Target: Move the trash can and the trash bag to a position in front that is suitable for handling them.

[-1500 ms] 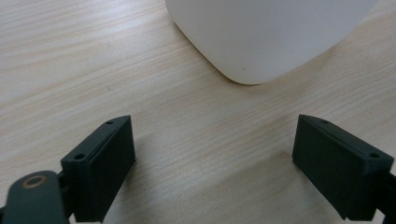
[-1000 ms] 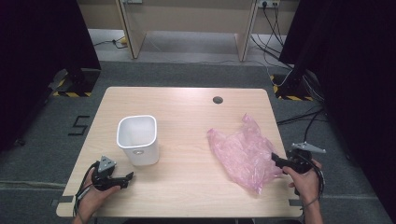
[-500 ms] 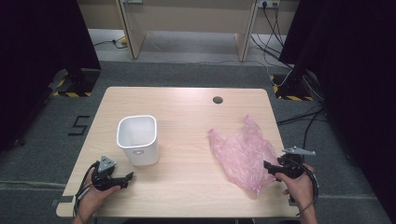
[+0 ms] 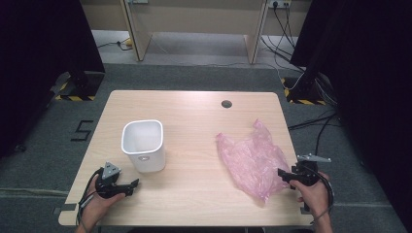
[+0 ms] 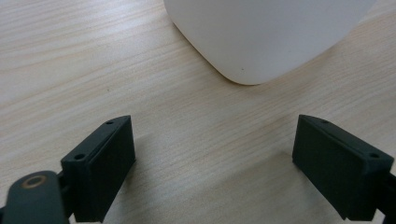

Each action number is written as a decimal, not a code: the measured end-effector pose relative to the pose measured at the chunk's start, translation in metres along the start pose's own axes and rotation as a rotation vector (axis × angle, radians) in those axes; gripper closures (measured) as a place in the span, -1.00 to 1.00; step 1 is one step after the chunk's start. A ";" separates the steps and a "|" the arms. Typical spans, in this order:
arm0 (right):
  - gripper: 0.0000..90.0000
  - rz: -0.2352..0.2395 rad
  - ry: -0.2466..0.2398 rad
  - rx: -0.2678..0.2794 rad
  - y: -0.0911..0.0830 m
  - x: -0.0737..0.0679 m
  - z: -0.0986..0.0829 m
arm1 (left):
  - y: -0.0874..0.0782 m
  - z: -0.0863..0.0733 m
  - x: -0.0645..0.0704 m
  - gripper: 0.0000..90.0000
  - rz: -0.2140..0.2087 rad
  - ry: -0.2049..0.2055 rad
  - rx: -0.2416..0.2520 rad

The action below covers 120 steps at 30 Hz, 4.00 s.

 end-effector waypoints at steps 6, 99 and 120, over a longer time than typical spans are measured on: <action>-0.16 0.036 -0.005 -0.007 -0.007 -0.015 -0.006 | 0.000 0.000 0.000 -0.73 0.000 0.000 0.000; -0.30 0.267 -0.350 0.215 0.079 -0.187 0.066 | 0.065 0.123 0.075 -0.57 -0.232 -0.049 0.211; -0.22 0.288 -0.408 0.210 0.066 -0.190 0.051 | 0.064 0.114 0.096 -0.37 -0.294 -0.064 0.179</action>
Point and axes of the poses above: each handheld gripper's, and its own axes: y roughly forward along the jaws, z roughly out of its top, x roughly to its right, the point moved 7 cm from there along y, roughly forward along the jaws, and after that the axes turned 7 degrees about x, right-handed, at the moved point
